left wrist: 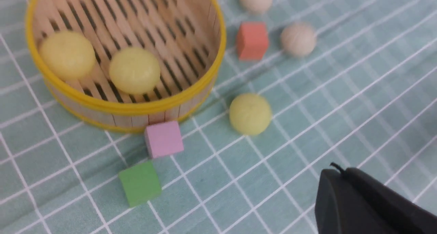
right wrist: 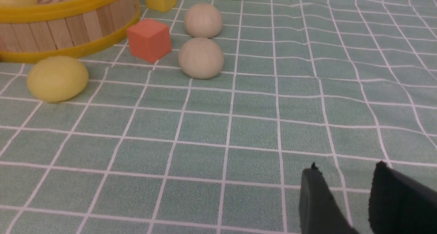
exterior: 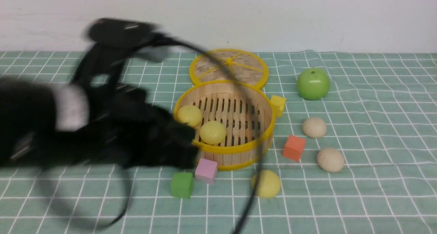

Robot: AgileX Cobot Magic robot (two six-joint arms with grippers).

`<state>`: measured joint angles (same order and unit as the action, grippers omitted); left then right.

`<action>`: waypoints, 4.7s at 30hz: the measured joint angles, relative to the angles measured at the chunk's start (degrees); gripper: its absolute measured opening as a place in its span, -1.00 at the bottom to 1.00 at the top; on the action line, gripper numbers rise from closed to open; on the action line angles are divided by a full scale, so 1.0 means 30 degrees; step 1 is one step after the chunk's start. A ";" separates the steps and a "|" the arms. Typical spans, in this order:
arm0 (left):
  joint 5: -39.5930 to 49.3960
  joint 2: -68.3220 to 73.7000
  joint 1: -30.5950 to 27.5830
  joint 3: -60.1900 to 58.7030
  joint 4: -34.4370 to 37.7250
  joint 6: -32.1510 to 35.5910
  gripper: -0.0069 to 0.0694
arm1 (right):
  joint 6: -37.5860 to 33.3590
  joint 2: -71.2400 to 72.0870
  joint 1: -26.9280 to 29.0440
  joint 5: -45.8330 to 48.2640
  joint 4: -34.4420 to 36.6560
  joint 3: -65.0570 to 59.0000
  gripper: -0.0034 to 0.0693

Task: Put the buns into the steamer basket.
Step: Use the right arm to grab a steamed stuffed bun, then use the right arm to put the steamed stuffed bun into the steamer, then use the right arm to grab a steamed stuffed bun

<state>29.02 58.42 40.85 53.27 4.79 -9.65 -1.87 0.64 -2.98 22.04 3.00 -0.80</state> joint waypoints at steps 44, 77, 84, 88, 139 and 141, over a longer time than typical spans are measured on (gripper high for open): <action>-0.7167 -1.4355 0.0000 -1.4950 0.0121 -0.0045 -0.86 | -0.1778 -2.3732 -0.2940 1.2154 0.5363 1.8556 -0.90; -0.7085 -1.4355 0.0000 -1.4950 0.0121 -0.0045 -0.81 | 0.1958 -3.7748 -0.9888 0.7353 0.0039 2.6867 -0.30; -0.7085 -1.4355 0.0000 -1.4950 0.0121 -0.0045 -0.80 | 0.1519 -3.7946 -0.9888 0.7444 0.0025 2.6901 -0.56; -0.7078 -1.4355 0.0000 -1.4950 0.0121 -0.0045 -0.78 | 0.0624 -3.7456 -0.9888 0.7931 0.0025 2.6905 -0.90; -0.7006 -1.4355 0.0000 -1.4950 0.0121 -0.0045 -0.70 | 0.2252 -3.2705 -0.5913 0.9613 -0.4245 2.8288 0.10; -0.7006 -1.4355 0.0000 -1.4950 0.0121 -0.0045 -0.69 | 0.2638 -3.3039 -0.4847 1.0240 -0.3650 2.7681 0.02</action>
<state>8.00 15.36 40.85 8.42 5.15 -9.78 6.04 -98.48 -17.52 52.76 -7.95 82.25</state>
